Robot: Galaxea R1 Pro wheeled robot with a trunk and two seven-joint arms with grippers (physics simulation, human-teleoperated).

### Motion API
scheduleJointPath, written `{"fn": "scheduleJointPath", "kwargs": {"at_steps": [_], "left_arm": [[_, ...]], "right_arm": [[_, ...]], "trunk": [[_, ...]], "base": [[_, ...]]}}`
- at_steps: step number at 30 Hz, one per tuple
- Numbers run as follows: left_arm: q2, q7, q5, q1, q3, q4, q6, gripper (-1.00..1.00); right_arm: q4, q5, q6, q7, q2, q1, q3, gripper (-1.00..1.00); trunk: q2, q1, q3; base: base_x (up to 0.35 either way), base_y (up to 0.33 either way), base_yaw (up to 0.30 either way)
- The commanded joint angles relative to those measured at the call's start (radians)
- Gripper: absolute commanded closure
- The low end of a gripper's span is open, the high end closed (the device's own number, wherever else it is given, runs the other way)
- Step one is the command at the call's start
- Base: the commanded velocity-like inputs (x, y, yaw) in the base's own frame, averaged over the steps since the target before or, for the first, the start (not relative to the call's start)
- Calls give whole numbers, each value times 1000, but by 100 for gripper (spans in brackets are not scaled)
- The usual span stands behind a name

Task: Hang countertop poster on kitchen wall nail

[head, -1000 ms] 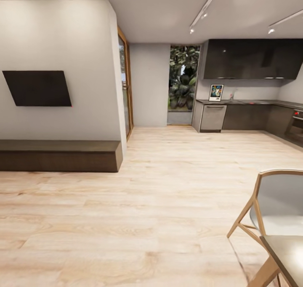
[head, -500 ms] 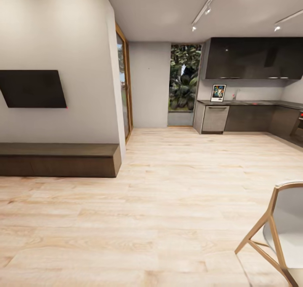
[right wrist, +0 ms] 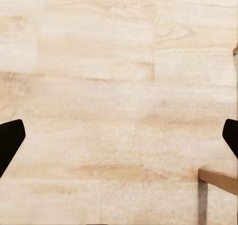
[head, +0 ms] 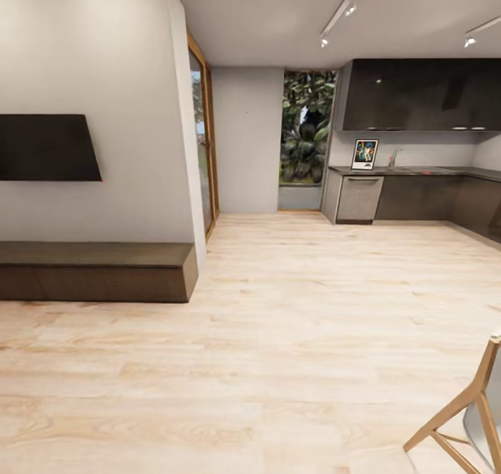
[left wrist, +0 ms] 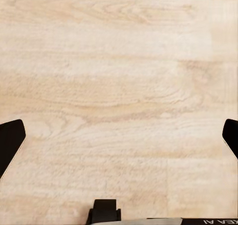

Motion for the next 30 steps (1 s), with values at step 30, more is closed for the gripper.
{"fn": "scheduleJointPath", "kwargs": {"at_steps": [30], "left_arm": [[0, 0, -1, 0, 2, -1, -1, -100]], "right_arm": [[1, 3, -2, 0, 0, -1, 1, -100]], "trunk": [[0, 1, 2]], "base": [[341, 0, -112]]}}
